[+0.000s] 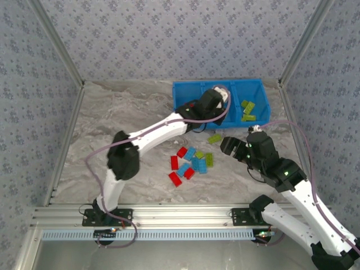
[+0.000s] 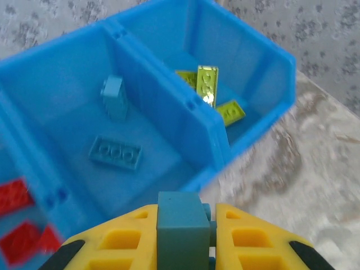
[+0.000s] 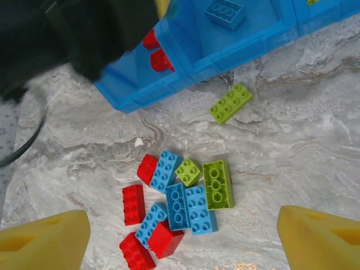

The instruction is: Sort the legos into containers by color

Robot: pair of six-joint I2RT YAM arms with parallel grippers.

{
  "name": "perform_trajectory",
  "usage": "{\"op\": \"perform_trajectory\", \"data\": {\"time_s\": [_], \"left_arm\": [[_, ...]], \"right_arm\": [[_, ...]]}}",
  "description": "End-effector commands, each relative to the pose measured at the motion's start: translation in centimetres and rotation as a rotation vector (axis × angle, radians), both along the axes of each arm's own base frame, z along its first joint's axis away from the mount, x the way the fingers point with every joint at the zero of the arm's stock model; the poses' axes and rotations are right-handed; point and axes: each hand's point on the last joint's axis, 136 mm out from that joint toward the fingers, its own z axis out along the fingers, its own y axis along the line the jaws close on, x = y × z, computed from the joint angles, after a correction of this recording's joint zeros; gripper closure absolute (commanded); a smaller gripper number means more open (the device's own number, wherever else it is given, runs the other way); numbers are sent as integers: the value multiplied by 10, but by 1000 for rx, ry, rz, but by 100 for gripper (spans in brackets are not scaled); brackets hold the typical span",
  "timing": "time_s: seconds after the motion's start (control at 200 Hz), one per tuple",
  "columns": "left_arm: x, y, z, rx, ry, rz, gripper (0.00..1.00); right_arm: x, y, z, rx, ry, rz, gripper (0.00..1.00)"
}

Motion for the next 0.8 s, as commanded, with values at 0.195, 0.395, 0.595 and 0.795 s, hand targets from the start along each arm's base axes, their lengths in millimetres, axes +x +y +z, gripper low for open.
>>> {"op": "perform_trajectory", "data": {"time_s": [0.195, 0.395, 0.595, 0.795], "left_arm": [[73, -20, -3, 22, -87, 22, 63], [54, -15, 47, -35, -90, -25, 55], [12, 15, 104, -27, -47, -79, 56], [-51, 36, 115, 106, 13, -213, 55]], "right_arm": [[-16, -25, 0, -58, 15, -57, 11], [-20, -32, -6, -76, 29, -79, 10], [-17, -34, -19, -92, 64, -101, 9], [1, -23, -41, -99, 159, -121, 7]]}}
